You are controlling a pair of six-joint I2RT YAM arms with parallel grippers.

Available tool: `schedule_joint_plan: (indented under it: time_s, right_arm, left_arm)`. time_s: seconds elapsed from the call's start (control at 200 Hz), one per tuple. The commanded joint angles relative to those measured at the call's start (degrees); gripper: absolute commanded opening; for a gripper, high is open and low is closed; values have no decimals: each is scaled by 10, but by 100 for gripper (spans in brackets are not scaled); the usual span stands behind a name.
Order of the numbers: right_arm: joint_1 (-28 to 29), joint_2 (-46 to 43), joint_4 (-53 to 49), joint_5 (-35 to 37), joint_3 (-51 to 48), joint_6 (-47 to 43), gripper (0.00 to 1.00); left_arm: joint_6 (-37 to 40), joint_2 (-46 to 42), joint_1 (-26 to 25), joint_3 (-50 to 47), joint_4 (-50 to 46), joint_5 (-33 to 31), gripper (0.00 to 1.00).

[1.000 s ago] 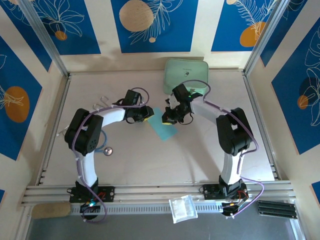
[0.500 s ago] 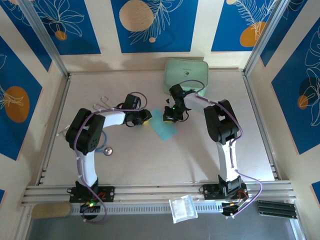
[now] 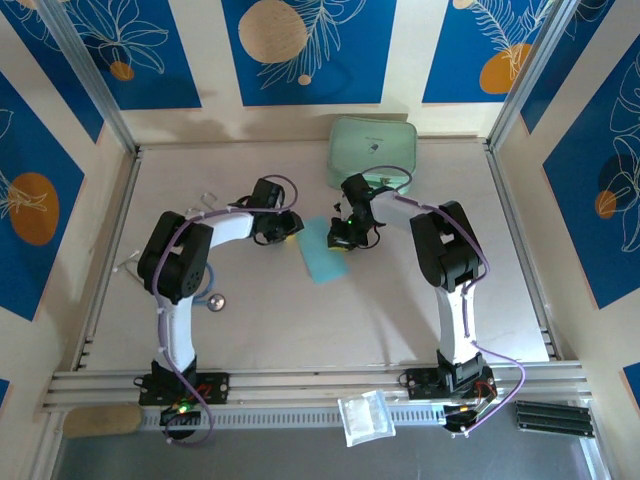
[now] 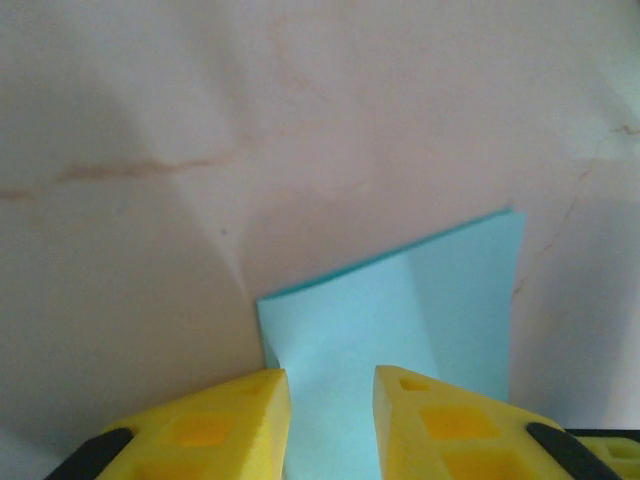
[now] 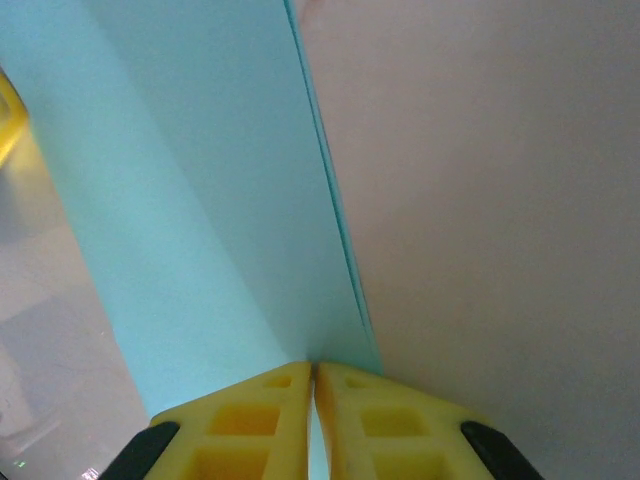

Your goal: Fold a paper plane with a square sheet of paper (pick it up from the middle)

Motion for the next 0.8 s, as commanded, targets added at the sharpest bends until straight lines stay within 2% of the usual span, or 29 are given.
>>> schedule_joint_plan:
  time_s: [0.0,0.14,0.24,0.465,0.585,0.67,0.795]
  right_arm:
    - [4,18,-72,42,-35,0,15]
    - [4,15,-74,46,-38,1,14]
    - [4,8,-74,35,-38,15,14]
    - [1,-9,-52,4,-42,141,14]
    - [0,-29,-23,-5,-52,193,13]
    - [-3,-34,-26,1,-52,211,13]
    - [-10,-33,-23,-9,-60,223,12]
  left_arm:
    - [46,29,24,38,-58,-41,33]
    - [85,48,27,89,-97,-44,34]
    - [88,31,26,95,-94,-23,35]
    - [52,-39,-3,40,-62,-5,35]
    - [8,-44,-25,1,-4,33,31]
    - [-19,-25,-32,-5,26,59,25]
    - [-30,1,-35,7,36,59,21]
